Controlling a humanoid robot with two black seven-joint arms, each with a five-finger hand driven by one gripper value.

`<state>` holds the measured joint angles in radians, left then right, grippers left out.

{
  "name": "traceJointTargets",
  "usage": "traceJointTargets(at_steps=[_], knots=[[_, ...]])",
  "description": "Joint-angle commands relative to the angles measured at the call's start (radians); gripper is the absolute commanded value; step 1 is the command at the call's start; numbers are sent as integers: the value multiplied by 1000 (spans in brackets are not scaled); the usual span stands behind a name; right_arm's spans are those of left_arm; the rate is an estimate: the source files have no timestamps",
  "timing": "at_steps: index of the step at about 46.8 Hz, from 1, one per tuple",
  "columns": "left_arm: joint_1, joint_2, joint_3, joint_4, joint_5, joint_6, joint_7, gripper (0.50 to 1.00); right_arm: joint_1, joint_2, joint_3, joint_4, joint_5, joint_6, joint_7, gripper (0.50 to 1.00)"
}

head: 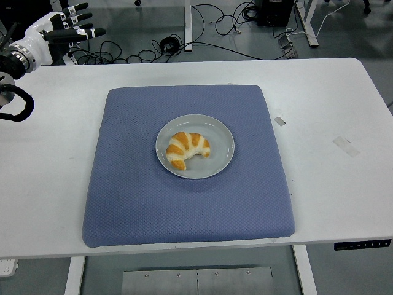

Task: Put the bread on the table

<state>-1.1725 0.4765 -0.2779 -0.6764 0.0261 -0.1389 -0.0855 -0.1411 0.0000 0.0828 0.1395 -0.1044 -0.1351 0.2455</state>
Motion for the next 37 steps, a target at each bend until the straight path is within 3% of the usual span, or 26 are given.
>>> traceJointTargets(at_steps=[1,37], knots=[[1,-9,2,0,0,1,0,969,0,0,0,-1,0,0,0,1000],[-1,-25,5,0,3,-1,1,972,0,0,0,-1,0,-1,0,1000]])
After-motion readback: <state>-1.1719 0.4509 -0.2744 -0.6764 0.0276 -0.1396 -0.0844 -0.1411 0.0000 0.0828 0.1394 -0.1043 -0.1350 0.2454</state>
